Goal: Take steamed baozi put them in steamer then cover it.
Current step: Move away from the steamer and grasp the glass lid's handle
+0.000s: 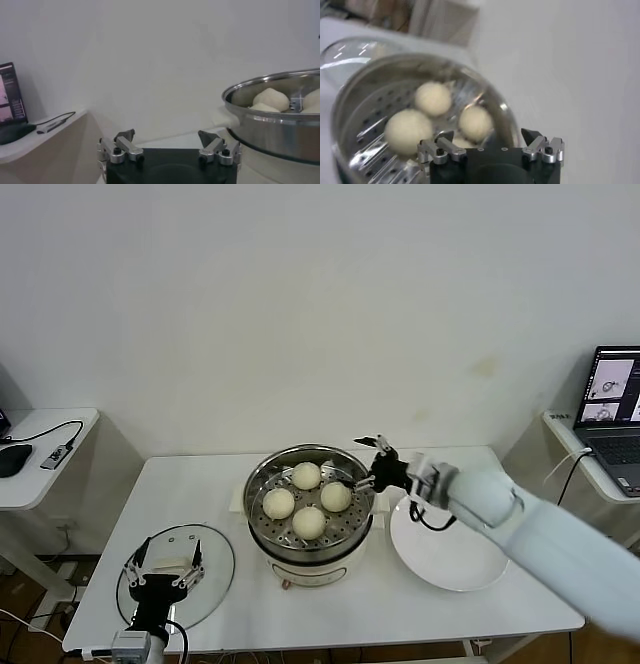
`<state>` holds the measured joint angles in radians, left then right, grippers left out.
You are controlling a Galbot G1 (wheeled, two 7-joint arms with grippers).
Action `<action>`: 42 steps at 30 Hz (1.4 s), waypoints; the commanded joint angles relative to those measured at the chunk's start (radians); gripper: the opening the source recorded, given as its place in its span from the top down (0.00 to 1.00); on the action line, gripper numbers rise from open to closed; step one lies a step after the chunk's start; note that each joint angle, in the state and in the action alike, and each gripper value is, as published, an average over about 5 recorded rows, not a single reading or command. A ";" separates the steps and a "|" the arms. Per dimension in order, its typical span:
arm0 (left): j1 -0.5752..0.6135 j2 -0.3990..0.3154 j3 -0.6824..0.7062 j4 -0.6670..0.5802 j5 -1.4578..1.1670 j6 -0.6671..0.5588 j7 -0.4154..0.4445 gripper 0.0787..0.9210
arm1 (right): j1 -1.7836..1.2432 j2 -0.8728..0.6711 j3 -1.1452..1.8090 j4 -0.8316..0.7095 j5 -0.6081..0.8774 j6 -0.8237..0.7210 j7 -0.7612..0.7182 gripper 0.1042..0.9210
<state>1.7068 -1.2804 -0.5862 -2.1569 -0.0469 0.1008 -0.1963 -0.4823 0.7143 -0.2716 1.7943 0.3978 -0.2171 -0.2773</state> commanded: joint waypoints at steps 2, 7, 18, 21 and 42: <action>0.009 -0.003 0.020 0.049 0.143 -0.014 -0.020 0.12 | -0.788 0.269 0.814 0.068 -0.249 0.400 0.071 0.12; 0.030 -0.002 -0.020 0.090 0.412 -0.035 -0.027 0.12 | -0.931 0.448 1.010 0.115 -0.290 0.412 0.033 0.12; 0.196 0.036 -0.199 0.173 1.101 -0.176 -0.079 0.12 | -1.046 0.618 1.168 0.150 -0.280 0.334 0.105 0.12; 0.189 0.046 -0.212 0.205 1.200 -0.184 -0.083 0.12 | -1.042 0.619 1.187 0.138 -0.280 0.328 0.131 0.12; -0.105 0.101 -0.077 0.495 1.334 -0.217 -0.035 0.12 | -1.089 0.611 1.255 0.077 -0.313 0.356 0.169 0.12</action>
<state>1.7191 -1.1978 -0.6905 -1.8116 1.1820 -0.1020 -0.2398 -1.5298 1.3015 0.9329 1.8776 0.1086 0.1280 -0.1249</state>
